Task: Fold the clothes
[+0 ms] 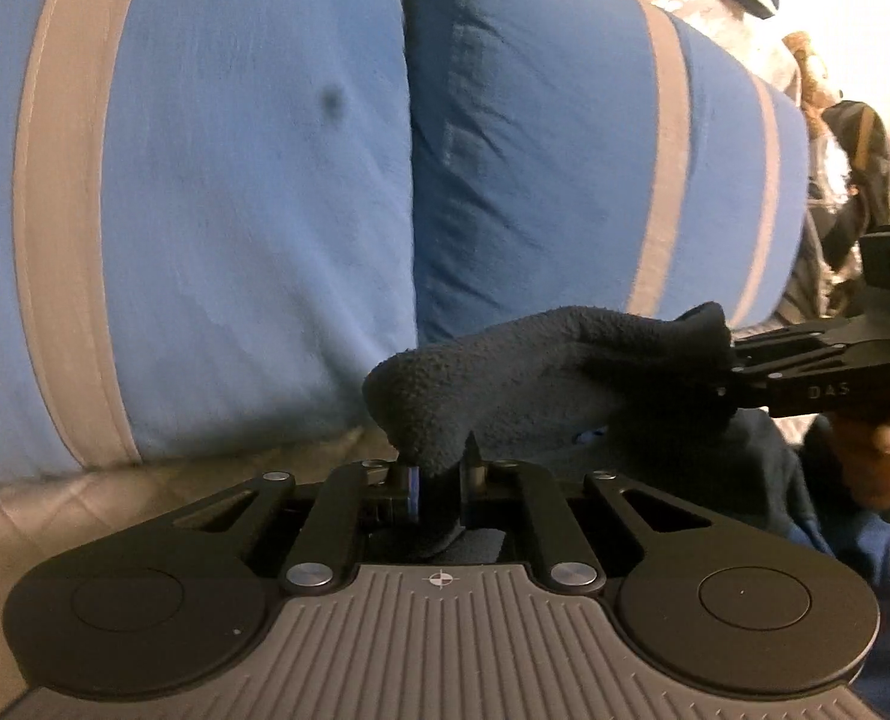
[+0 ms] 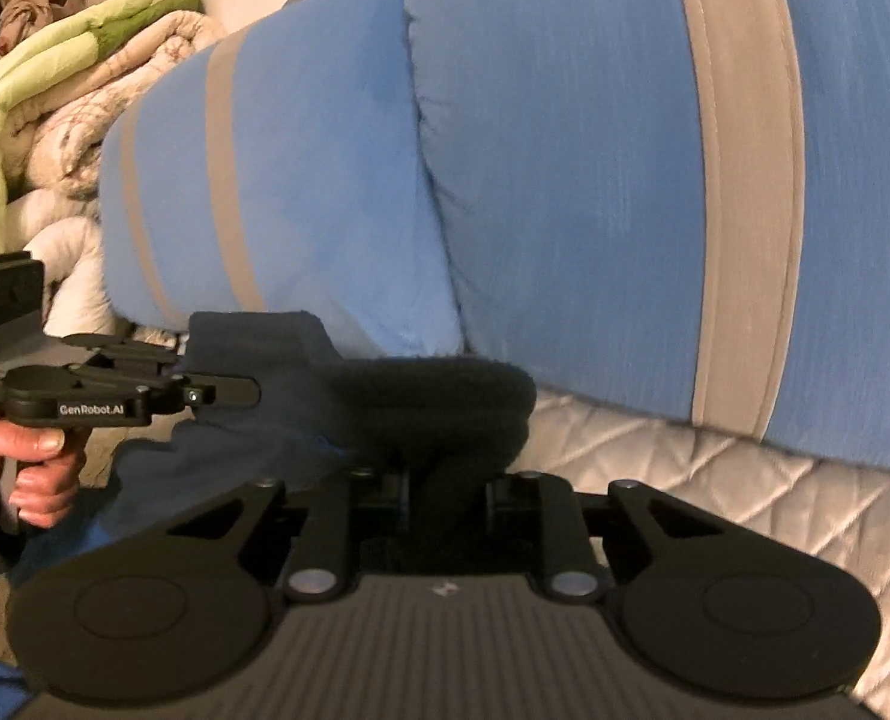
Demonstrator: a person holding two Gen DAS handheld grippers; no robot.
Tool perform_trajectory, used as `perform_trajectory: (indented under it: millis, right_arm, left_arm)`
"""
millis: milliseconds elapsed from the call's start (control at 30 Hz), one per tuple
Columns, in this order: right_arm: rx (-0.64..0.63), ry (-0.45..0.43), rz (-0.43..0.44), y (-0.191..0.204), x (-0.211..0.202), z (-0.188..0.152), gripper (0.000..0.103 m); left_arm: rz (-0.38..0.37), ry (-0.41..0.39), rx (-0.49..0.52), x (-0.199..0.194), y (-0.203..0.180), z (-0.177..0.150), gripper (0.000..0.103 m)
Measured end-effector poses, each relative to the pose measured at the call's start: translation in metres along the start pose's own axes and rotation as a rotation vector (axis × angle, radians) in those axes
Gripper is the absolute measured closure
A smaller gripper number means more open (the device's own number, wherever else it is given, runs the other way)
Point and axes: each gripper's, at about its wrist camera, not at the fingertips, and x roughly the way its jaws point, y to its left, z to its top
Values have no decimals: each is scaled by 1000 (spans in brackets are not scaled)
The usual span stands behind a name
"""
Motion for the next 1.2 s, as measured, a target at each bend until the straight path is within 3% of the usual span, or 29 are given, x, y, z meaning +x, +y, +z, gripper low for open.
perform_trajectory:
  millis: [167,233,267,300,333,367,400,467,600,767,867,1033,1200]
  right_arm:
    - [-27,37,-69,2,21,-2,81]
    - [-50,82,-93,4,30,-8,73]
    - [-55,101,-98,4,33,-11,61]
    - [-56,104,-94,2,32,-13,47]
    - [-56,102,-87,0,29,-14,40]
    - [-51,91,-83,-3,24,-15,28]
    - [-46,76,-80,-7,18,-15,21]
    - [-35,55,-72,-17,5,-14,20]
    - [-51,70,-130,-40,-20,-13,15]
    - [-91,146,-258,-66,-37,-22,13]
    - [-92,170,-363,-76,-33,-31,13]
    - [-194,224,-453,-79,-17,-50,15]
    - [-252,256,-482,-73,-4,-67,15]
  left_arm:
    - [62,48,52,21,-10,-16,88]
    - [53,96,32,28,-8,-24,86]
    - [45,109,21,27,-6,-25,82]
    - [36,120,9,25,-4,-27,73]
    - [27,132,-3,23,-1,-29,68]
    - [21,125,-7,16,2,-29,55]
    - [14,117,-10,8,5,-29,42]
    - [-12,93,-39,-10,14,-29,28]
    - [-28,80,-70,-32,26,-26,26]
    - [43,92,-70,-41,42,-34,26]
    - [69,95,-94,-43,54,-41,26]
    - [139,130,-31,-36,62,-55,27]
    - [165,138,-1,-31,75,-66,27]
